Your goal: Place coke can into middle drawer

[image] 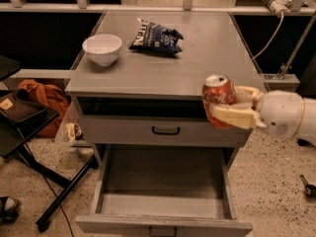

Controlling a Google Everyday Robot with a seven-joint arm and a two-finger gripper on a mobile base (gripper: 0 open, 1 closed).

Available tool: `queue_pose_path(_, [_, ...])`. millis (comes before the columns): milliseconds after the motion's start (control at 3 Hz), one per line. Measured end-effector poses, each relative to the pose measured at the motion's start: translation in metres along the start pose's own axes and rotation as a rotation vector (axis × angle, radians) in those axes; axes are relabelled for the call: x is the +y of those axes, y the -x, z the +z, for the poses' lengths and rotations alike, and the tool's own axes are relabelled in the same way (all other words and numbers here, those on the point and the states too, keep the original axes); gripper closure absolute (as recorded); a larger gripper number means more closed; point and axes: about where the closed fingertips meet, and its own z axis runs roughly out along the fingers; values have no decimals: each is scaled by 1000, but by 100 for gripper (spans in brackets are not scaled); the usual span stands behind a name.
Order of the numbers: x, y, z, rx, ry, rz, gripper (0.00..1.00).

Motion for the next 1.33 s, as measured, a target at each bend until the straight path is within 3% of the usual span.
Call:
queue_pose_path(333, [-21,49,39,24,-49,-79,100])
queue_pose_path(667, [-49,85,82,40,-109,-115,100])
queue_pose_path(1000, [-79,101,116,85,-147,-126,100])
queue_pose_path(1333, [-116,91,126,132,-188,-88,100])
